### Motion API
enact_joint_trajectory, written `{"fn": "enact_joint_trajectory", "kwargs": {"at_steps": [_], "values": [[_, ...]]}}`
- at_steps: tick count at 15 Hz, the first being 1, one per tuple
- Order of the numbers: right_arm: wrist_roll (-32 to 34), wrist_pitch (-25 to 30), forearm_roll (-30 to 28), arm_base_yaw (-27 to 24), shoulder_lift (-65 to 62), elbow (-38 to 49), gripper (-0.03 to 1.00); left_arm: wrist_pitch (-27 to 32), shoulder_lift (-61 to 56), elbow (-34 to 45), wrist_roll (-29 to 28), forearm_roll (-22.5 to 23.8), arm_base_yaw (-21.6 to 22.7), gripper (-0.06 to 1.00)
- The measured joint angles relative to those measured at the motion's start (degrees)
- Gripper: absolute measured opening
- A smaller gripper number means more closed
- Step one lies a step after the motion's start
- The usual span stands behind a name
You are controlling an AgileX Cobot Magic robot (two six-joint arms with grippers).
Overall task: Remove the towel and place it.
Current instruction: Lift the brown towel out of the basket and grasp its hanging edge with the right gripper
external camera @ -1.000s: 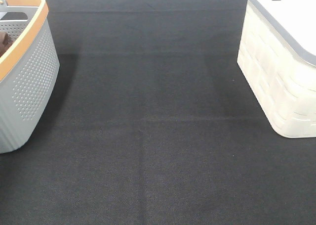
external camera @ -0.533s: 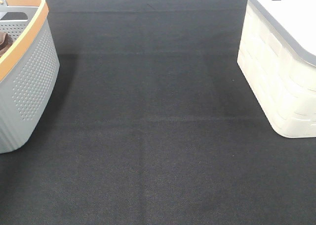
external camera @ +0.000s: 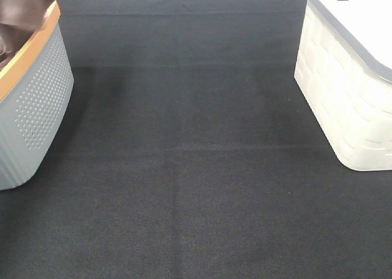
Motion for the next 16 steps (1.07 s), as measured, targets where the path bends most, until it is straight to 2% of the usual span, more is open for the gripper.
{"fn": "enact_joint_trajectory", "kwargs": {"at_steps": [1, 2, 5, 9, 12, 13, 16], "values": [[0.0, 0.0, 1.3, 0.0, 0.0, 0.0, 0.70, -1.1, 0.0, 0.0, 1.1, -2.6, -0.3, 0.00], [0.0, -0.1, 2.6, 0.0, 0.0, 0.0, 0.70, -1.6, 0.0, 0.0, 1.4, -3.0, -1.1, 0.00], [0.0, -0.5, 4.4, 0.0, 0.0, 0.0, 0.70, -3.6, 0.0, 0.0, 2.3, -1.3, -7.7, 0.00], [-0.2, -2.6, 6.8, 0.0, 4.0, 0.0, 0.70, -7.8, 0.5, 0.0, 2.2, 11.2, -20.4, 0.00], [-0.7, -6.1, 12.2, 0.0, 8.8, -0.5, 0.70, -8.8, 3.0, 0.0, -0.3, 18.6, -27.6, 0.00], [-2.1, -6.6, 14.8, 0.0, 11.1, -0.5, 0.69, -8.9, 4.4, 0.0, -1.1, 20.5, -29.7, 0.00], [-14.1, -8.4, 27.5, 0.0, 22.2, -0.5, 0.64, -10.5, 8.9, 0.0, -1.8, 23.3, -36.2, 0.00]]}}
